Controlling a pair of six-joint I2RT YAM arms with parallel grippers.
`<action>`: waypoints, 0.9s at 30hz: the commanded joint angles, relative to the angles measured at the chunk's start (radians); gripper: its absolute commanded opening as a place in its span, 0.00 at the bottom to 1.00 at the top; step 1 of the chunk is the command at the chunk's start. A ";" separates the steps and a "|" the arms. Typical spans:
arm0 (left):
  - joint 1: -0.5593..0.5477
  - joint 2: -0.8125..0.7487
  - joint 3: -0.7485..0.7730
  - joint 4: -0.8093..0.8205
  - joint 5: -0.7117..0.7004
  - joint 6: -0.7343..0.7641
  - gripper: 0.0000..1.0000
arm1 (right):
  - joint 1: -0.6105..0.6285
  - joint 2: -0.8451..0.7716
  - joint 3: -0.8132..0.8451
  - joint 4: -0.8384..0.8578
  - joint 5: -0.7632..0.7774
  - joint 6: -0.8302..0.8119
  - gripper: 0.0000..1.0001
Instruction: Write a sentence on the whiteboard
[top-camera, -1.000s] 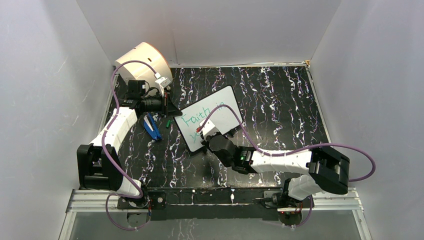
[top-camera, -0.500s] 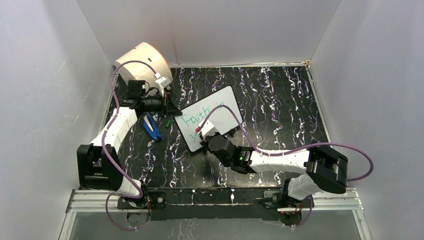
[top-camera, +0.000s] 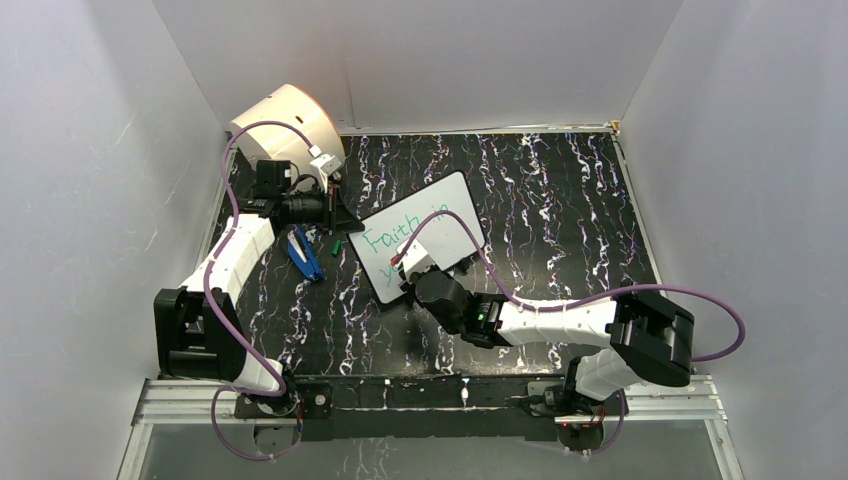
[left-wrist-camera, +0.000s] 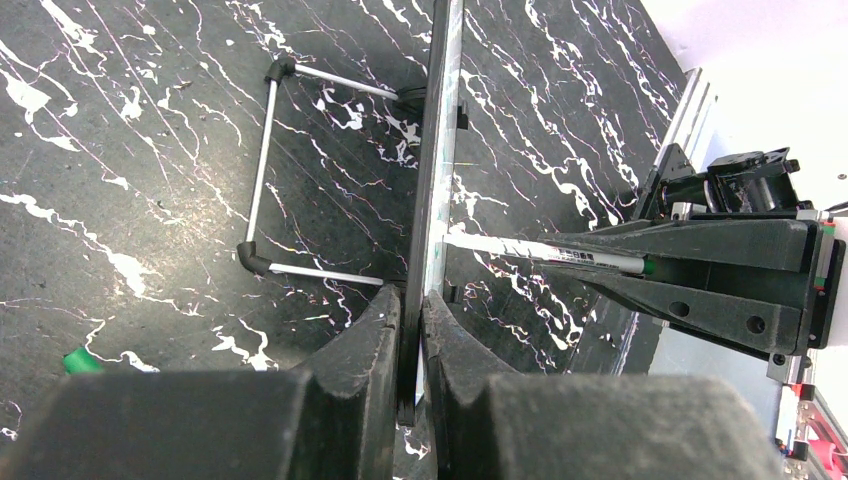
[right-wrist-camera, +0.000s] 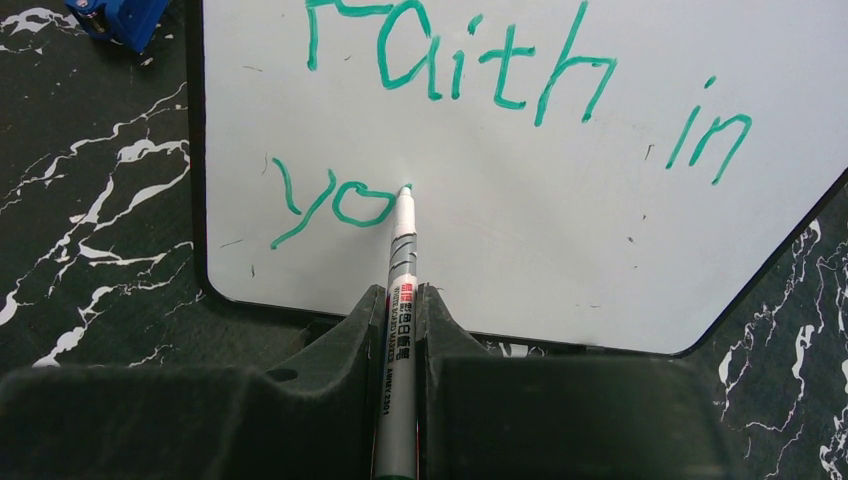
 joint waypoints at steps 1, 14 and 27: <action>-0.011 0.021 0.014 -0.057 -0.057 0.010 0.00 | -0.008 -0.011 0.023 -0.051 -0.023 0.040 0.00; -0.011 0.025 0.015 -0.057 -0.057 0.009 0.00 | -0.007 -0.025 0.007 -0.084 -0.011 0.055 0.00; -0.011 0.028 0.014 -0.057 -0.062 0.007 0.00 | -0.009 -0.019 0.009 -0.072 0.017 0.040 0.00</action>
